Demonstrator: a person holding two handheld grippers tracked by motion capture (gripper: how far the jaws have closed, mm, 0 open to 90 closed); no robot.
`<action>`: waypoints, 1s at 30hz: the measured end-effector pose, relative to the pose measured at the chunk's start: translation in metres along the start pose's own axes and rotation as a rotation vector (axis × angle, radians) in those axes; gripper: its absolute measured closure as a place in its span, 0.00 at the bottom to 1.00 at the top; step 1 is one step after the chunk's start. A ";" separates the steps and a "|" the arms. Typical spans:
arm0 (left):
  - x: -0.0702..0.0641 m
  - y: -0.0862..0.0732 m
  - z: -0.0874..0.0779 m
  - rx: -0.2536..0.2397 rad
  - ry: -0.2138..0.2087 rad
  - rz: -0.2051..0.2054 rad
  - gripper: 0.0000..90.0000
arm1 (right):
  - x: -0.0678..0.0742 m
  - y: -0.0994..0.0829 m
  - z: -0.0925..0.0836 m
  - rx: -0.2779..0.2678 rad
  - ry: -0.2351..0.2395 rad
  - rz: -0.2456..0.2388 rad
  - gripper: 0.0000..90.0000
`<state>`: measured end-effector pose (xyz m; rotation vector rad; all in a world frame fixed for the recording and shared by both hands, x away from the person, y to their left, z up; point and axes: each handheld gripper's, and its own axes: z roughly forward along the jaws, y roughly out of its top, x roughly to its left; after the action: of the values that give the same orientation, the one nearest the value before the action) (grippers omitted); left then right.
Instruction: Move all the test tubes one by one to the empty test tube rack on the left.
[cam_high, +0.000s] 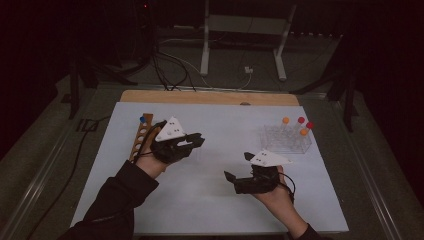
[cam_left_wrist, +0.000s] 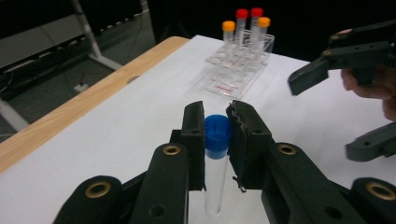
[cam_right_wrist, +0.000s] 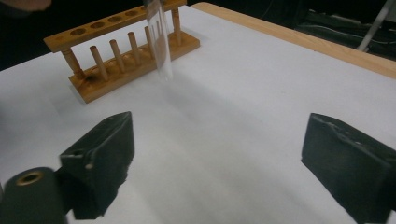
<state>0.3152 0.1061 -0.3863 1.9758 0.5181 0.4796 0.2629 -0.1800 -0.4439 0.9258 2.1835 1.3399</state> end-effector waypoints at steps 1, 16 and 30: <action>0.002 0.000 -0.003 0.000 0.009 -0.002 0.86 | 0.000 0.000 0.000 0.004 -0.002 0.004 0.07; 0.039 -0.004 -0.036 0.006 0.128 -0.039 0.86 | -0.005 0.000 -0.001 0.002 0.012 0.024 0.00; 0.075 -0.008 -0.060 0.002 0.278 -0.091 0.86 | -0.007 0.000 -0.004 -0.014 0.027 0.025 0.00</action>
<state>0.3439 0.1940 -0.3599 1.8878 0.7789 0.7009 0.2653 -0.1874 -0.4416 0.9387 2.1862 1.3852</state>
